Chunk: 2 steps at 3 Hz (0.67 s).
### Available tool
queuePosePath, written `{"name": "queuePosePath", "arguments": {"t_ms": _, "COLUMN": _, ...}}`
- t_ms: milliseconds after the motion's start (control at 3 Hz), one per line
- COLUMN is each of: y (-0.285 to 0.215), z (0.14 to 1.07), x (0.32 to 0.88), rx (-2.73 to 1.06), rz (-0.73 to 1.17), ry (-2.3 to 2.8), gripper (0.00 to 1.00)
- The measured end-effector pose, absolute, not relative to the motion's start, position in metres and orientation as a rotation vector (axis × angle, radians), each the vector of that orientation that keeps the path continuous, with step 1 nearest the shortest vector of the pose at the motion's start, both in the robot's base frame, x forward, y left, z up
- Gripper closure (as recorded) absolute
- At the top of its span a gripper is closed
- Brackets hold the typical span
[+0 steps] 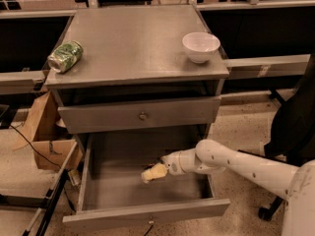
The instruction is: Place redbull can into middle drawer
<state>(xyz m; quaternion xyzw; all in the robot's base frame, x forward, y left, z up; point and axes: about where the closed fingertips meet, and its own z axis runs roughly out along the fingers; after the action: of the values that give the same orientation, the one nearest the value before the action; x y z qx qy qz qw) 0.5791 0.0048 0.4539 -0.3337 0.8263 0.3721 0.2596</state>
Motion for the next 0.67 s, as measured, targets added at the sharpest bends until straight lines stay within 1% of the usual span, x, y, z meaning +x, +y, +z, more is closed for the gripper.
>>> {"name": "queuePosePath", "arguments": {"t_ms": 333, "y": 0.028, "z": 0.417, "x": 0.593, "rx": -0.819, "rz": 1.074, "ry": 2.223, "gripper": 0.85}}
{"name": "queuePosePath", "arguments": {"t_ms": 667, "y": 0.037, "z": 0.402, "x": 0.598, "rx": -0.787, "rz": 1.1, "ry": 2.205, "gripper": 0.63}}
